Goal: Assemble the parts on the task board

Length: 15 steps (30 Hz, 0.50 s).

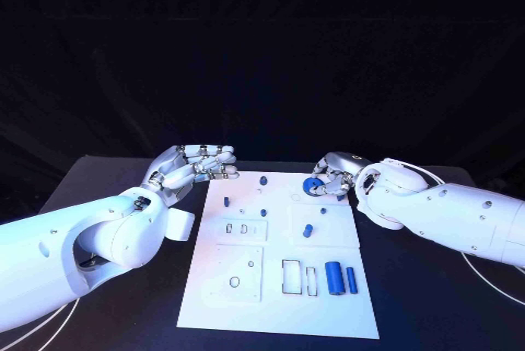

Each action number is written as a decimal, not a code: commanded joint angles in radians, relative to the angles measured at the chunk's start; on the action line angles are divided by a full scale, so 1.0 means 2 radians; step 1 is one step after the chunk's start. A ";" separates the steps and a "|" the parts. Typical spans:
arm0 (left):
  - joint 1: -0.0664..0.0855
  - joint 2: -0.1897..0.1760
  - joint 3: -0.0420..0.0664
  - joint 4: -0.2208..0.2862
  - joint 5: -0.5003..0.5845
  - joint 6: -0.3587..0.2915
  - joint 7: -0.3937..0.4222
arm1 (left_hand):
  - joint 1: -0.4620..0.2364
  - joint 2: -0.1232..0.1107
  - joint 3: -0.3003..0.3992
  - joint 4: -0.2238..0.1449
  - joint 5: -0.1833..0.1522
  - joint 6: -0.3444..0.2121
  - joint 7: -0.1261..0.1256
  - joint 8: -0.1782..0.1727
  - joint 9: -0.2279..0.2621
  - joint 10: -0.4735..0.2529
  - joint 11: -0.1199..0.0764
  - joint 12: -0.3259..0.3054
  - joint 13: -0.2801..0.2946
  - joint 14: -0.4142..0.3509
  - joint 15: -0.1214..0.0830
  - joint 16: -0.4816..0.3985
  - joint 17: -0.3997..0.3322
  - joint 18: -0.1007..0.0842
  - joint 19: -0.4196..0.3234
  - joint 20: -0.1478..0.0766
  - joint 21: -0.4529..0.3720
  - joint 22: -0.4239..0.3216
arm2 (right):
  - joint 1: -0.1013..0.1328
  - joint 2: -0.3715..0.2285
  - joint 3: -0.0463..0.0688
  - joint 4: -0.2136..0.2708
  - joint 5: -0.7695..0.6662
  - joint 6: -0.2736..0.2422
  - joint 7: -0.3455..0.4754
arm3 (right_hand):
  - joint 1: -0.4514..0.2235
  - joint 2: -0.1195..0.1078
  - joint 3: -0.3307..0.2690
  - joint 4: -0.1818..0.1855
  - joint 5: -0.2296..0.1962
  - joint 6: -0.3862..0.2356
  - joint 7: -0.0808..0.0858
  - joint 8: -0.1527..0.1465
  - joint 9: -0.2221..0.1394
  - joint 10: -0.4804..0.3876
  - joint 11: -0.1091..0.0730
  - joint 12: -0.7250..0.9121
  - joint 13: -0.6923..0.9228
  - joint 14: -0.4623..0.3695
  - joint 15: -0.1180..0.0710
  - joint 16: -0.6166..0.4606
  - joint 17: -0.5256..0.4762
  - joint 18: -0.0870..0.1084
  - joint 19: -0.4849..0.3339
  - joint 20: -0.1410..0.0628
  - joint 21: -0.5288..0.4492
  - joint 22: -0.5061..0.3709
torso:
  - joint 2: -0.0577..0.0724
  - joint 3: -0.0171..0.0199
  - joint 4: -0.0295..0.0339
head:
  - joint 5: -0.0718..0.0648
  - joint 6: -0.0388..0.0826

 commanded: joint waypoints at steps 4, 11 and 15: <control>0.000 0.000 0.000 0.000 0.000 0.012 0.002 | 0.001 0.000 0.004 0.000 0.002 0.000 0.003 -0.003 0.000 -0.001 0.002 -0.002 0.000 0.000 0.002 -0.003 0.001 0.002 0.000 0.001 0.001 -0.001 | -0.004 -0.001 -0.002 0.000 -0.017 0.007 -0.001 | 0.016 0.001 0.017 -0.013 0.021 -0.003 0.002 0.006 0.001 0.009 0.002 0.002 0.090 0.052 0.004 0.002 0.132 -0.008 0.034 0.003 0.006 0.094 | 0.000 -0.0001 0.0001 | -0.004 0.002; 0.000 0.000 0.000 -0.001 0.000 0.012 0.001 | 0.001 0.001 0.005 -0.001 0.002 0.000 0.003 -0.003 0.000 -0.001 0.002 -0.003 0.000 0.000 0.002 -0.004 0.001 0.002 0.000 0.001 0.001 -0.001 | -0.004 -0.001 -0.002 0.003 -0.020 0.001 0.004 | 0.028 0.006 0.046 -0.025 0.028 0.003 0.002 0.013 0.003 0.012 0.001 0.004 0.093 0.052 0.004 0.002 0.132 -0.009 0.035 0.003 0.009 0.098 | 0.000 -0.0004 0.0003 | -0.003 0.001; 0.000 0.000 0.000 -0.001 0.000 0.012 0.001 | 0.002 0.001 0.006 -0.001 0.002 0.000 0.003 -0.004 0.000 -0.001 0.002 -0.003 0.000 0.000 0.002 -0.004 0.001 0.002 0.000 0.001 0.001 -0.001 | -0.004 -0.001 -0.002 0.006 -0.028 -0.018 0.007 | 0.028 0.007 0.054 -0.028 0.027 0.006 0.001 0.016 0.004 0.014 0.001 0.005 0.094 0.052 0.003 0.002 0.132 -0.010 0.037 0.003 0.010 0.100 | 0.000 -0.0004 0.0004 | -0.004 0.002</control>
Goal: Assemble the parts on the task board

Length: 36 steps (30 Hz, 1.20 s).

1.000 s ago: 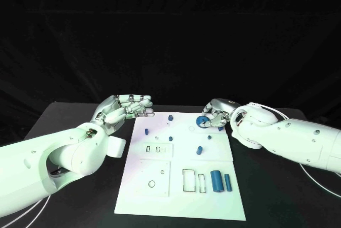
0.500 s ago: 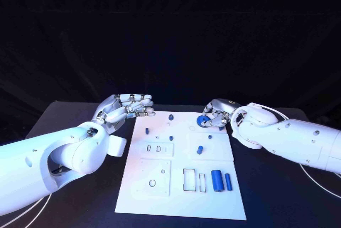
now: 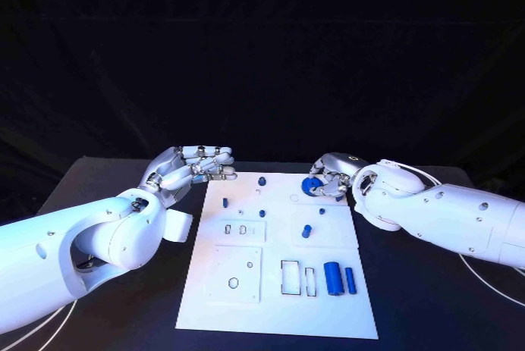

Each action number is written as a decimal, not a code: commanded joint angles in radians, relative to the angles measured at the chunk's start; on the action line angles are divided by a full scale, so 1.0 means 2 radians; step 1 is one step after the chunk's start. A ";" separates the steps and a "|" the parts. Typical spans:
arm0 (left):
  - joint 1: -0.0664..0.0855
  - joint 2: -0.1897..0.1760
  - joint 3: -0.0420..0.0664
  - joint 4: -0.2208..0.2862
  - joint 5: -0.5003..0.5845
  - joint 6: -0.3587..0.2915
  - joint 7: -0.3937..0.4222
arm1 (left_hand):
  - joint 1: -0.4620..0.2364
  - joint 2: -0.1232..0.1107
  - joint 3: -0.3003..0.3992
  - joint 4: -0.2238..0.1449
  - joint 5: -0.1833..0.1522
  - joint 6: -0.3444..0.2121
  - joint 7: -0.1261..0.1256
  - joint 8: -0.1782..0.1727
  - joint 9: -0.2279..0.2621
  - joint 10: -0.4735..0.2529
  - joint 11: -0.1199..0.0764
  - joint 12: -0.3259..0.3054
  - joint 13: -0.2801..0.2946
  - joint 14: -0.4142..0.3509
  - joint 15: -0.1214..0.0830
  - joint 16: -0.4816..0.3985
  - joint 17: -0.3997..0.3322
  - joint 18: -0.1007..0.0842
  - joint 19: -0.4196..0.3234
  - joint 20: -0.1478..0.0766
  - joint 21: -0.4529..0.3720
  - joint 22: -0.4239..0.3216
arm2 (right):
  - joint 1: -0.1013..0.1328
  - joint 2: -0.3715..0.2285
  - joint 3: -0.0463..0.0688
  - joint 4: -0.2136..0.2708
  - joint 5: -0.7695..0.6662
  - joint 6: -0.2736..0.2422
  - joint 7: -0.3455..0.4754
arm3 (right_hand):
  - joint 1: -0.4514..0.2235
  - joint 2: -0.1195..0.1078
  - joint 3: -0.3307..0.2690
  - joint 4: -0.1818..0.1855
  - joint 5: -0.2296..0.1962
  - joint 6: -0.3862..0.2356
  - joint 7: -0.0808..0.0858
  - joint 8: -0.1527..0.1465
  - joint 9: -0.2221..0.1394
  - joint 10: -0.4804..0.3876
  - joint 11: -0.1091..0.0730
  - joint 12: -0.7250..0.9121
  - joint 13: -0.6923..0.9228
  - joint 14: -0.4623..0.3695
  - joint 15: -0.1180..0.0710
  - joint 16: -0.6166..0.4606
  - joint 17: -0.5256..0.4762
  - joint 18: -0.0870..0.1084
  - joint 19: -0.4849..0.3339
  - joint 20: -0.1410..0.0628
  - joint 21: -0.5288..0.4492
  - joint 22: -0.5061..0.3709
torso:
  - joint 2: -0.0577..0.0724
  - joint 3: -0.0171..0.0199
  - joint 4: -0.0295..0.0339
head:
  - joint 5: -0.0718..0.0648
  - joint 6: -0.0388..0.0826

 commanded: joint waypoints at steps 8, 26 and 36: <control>0.000 0.001 0.000 -0.001 0.000 0.012 0.003 | 0.002 0.001 0.004 -0.002 0.002 0.000 0.003 -0.004 0.000 -0.001 0.002 -0.003 0.000 0.000 0.002 -0.002 0.000 0.002 0.000 0.001 0.001 0.000 | -0.003 -0.001 -0.001 0.018 -0.048 -0.044 -0.001 | 0.002 0.001 0.011 0.000 0.000 0.008 -0.002 0.006 0.005 0.015 0.000 0.004 0.095 0.052 0.003 0.002 0.132 -0.011 0.038 0.003 0.004 0.103 | 0.000 -0.0008 0.0012 | 0.001 0.004; 0.000 0.005 0.000 -0.001 0.000 0.010 0.005 | 0.002 0.002 0.005 -0.002 0.002 0.000 0.003 -0.004 0.000 -0.001 0.002 -0.004 0.000 0.000 0.002 -0.002 0.001 0.002 0.000 0.001 0.001 -0.001 | 0.003 0.044 0.002 0.070 -0.129 -0.078 -0.023 | -0.008 0.000 0.022 0.000 -0.014 0.011 -0.003 0.010 0.007 0.015 -0.002 0.004 0.094 0.052 0.001 0.002 0.132 -0.011 0.039 0.001 0.006 0.105 | 0.001 -0.0012 0.0016 | 0.013 0.007; 0.000 0.005 0.000 -0.001 0.000 0.010 0.005 | 0.002 0.002 0.005 -0.002 0.002 0.000 0.003 -0.004 0.000 -0.001 0.002 -0.004 0.000 0.000 0.002 -0.002 0.001 0.002 0.000 0.001 0.001 -0.001 | -0.005 0.082 0.000 0.047 -0.128 -0.074 -0.025 | -0.008 0.000 0.023 0.001 -0.013 0.011 -0.003 0.010 0.007 0.015 -0.002 0.003 0.094 0.052 0.001 0.002 0.132 -0.011 0.038 0.001 0.005 0.104 | 0.000 -0.0004 0.0002 | 0.018 0.006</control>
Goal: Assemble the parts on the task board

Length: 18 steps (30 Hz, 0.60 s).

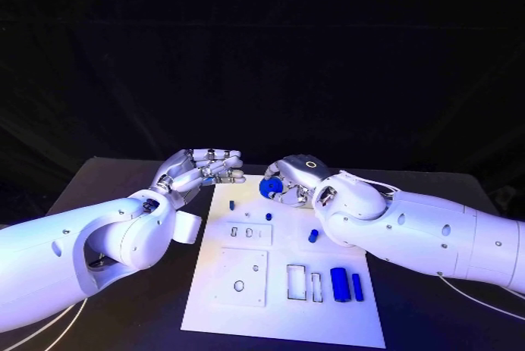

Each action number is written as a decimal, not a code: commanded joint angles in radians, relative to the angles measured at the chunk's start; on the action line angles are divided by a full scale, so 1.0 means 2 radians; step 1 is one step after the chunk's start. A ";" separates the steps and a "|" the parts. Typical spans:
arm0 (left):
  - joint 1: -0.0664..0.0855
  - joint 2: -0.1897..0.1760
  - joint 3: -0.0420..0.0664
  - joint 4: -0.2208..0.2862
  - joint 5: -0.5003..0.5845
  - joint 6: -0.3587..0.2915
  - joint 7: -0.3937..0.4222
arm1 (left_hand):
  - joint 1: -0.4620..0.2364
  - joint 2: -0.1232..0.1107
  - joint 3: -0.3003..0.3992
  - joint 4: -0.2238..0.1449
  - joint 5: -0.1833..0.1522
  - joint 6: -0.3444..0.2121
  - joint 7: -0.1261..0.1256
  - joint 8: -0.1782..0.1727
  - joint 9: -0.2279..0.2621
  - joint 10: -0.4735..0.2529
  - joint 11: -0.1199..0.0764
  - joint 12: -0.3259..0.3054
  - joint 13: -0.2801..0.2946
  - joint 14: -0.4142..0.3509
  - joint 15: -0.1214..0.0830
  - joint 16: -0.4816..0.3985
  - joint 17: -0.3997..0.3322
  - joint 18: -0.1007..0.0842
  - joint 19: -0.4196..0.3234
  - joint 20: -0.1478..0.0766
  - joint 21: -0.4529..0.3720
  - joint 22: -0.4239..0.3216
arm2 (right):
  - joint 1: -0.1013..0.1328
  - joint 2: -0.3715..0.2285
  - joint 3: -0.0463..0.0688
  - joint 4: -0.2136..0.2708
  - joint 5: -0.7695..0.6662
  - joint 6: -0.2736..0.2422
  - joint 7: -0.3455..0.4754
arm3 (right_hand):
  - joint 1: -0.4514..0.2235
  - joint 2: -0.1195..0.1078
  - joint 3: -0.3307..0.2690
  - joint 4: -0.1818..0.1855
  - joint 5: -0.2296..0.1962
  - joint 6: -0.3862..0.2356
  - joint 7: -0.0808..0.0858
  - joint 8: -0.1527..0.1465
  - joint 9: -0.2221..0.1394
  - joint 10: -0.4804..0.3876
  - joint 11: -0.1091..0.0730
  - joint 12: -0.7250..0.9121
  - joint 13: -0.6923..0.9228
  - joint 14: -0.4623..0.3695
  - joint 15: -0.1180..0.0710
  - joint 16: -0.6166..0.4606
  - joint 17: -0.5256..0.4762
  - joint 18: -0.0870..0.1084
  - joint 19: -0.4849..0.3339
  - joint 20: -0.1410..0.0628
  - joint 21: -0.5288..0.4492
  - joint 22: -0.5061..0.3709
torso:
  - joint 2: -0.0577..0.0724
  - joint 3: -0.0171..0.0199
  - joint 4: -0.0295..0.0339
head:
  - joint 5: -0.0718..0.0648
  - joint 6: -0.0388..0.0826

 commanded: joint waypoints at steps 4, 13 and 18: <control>0.000 0.001 0.000 0.002 0.000 0.009 0.006 | 0.002 0.001 0.003 -0.001 0.002 0.000 0.004 -0.003 0.000 -0.001 0.003 -0.002 0.000 0.000 0.002 -0.002 0.001 0.002 0.000 0.001 0.001 -0.001 | -0.004 0.018 -0.001 -0.016 -0.008 -0.003 -0.005 | -0.005 0.001 0.004 0.001 0.000 0.004 0.000 0.002 0.001 0.014 -0.002 0.001 0.093 0.052 0.001 0.002 0.131 -0.004 0.039 0.001 0.002 0.105 | 0.000 -0.0002 -0.0001 | 0.002 -0.001; 0.000 0.002 0.000 0.002 0.000 0.009 0.006 | 0.002 0.001 0.003 -0.001 0.002 -0.001 0.004 -0.003 0.000 -0.001 0.003 -0.002 -0.001 0.000 0.002 -0.003 0.001 0.002 0.000 0.001 0.001 -0.001 | -0.009 0.036 -0.003 -0.044 -0.003 0.001 -0.001 | -0.007 0.000 0.005 0.002 0.000 0.003 0.000 0.002 0.001 0.014 -0.002 0.000 0.093 0.052 0.001 0.002 0.131 -0.004 0.039 0.001 0.002 0.105 | -0.001 0.0004 -0.0007 | 0.004 -0.004; 0.000 0.002 0.000 0.002 0.000 0.008 0.006 | 0.002 0.001 0.003 -0.001 0.002 -0.001 0.004 -0.003 0.000 -0.001 0.003 -0.002 -0.001 0.000 0.002 -0.003 0.001 0.002 0.000 0.001 0.001 -0.001 | -0.010 0.045 -0.003 -0.057 0.001 0.008 0.000 | -0.009 -0.001 0.006 0.002 -0.001 0.001 0.001 0.001 0.000 0.013 -0.001 0.000 0.092 0.052 0.001 0.002 0.131 -0.004 0.039 0.001 0.002 0.105 | -0.001 0.0001 -0.0006 | 0.006 -0.005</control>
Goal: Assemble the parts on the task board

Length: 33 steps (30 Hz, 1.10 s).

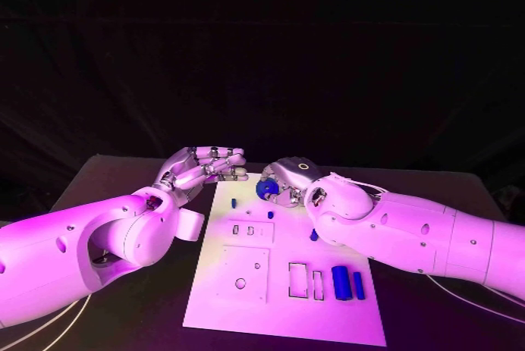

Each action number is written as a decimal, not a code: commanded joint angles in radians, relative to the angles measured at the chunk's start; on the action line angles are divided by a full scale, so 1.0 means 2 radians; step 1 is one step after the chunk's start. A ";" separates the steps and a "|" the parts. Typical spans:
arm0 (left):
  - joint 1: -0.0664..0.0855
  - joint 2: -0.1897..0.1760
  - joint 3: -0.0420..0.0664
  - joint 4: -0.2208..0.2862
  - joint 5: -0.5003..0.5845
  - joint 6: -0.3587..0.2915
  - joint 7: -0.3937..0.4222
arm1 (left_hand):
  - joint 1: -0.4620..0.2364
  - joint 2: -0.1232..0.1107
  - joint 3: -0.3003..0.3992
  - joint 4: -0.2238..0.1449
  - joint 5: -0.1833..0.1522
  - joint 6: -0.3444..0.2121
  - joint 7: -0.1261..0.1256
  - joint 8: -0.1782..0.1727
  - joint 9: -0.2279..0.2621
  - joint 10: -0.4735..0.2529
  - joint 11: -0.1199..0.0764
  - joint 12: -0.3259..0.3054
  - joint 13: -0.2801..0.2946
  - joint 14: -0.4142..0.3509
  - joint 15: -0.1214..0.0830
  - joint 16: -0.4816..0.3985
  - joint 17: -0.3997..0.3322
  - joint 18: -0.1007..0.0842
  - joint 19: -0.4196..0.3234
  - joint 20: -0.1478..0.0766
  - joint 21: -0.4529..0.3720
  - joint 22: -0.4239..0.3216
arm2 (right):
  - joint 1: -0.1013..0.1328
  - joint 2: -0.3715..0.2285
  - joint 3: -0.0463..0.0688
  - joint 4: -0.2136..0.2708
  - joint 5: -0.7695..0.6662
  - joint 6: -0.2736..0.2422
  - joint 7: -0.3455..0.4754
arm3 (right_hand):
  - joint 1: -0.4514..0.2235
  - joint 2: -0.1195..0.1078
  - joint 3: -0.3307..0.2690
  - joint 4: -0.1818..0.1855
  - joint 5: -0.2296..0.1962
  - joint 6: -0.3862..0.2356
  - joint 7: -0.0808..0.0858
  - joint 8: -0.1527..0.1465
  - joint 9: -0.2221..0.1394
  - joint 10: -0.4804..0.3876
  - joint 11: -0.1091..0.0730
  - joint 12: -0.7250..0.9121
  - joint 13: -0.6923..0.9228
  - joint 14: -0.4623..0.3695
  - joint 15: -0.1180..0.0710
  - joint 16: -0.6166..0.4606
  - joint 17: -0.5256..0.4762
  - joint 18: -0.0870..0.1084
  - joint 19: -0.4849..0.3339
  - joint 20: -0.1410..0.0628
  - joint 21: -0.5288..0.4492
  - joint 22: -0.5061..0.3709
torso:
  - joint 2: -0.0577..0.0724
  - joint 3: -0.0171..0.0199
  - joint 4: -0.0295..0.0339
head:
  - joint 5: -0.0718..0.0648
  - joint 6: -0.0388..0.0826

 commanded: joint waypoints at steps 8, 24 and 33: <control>0.000 0.002 0.000 0.003 0.000 0.008 0.005 | 0.002 0.001 0.004 -0.001 0.002 -0.001 0.004 -0.003 0.000 -0.001 0.003 -0.002 -0.001 -0.001 0.002 -0.003 0.000 0.002 0.000 0.001 0.001 -0.001 | -0.001 0.010 -0.001 -0.022 0.013 0.016 0.004 | -0.013 -0.001 0.005 0.002 -0.008 -0.002 0.001 -0.002 -0.001 0.011 0.000 -0.002 0.090 0.052 0.002 0.002 0.131 -0.004 0.038 0.002 0.002 0.105 | 0.000 0.0004 -0.0004 | 0.002 -0.004; 0.000 0.002 0.000 0.001 0.000 0.007 0.004 | 0.002 0.001 0.004 -0.001 0.002 -0.001 0.004 -0.003 0.000 -0.001 0.003 -0.002 -0.001 -0.001 0.002 -0.003 0.000 0.002 0.000 0.001 0.001 -0.001 | -0.003 0.009 -0.002 -0.016 0.023 0.024 0.014 | -0.035 -0.013 -0.002 0.009 -0.044 -0.012 0.004 -0.009 -0.003 0.007 0.003 -0.005 0.087 0.052 0.005 0.002 0.131 -0.004 0.038 0.004 0.002 0.105 | -0.001 0.0004 -0.0008 | 0.003 -0.006; 0.000 0.002 0.000 0.003 0.000 0.008 0.002 | 0.002 0.001 0.004 -0.001 0.002 -0.001 0.004 -0.003 0.000 -0.002 0.003 -0.003 -0.001 -0.001 0.003 -0.003 0.001 0.002 0.000 0.001 0.001 -0.001 | -0.004 0.008 -0.003 -0.017 0.024 0.019 0.008 | -0.037 -0.017 -0.013 0.013 -0.075 -0.050 0.007 -0.033 -0.013 -0.005 0.006 -0.015 0.075 0.052 0.007 0.002 0.131 -0.004 0.038 0.007 0.002 0.106 | -0.001 0.0001 -0.0005 | 0.003 -0.005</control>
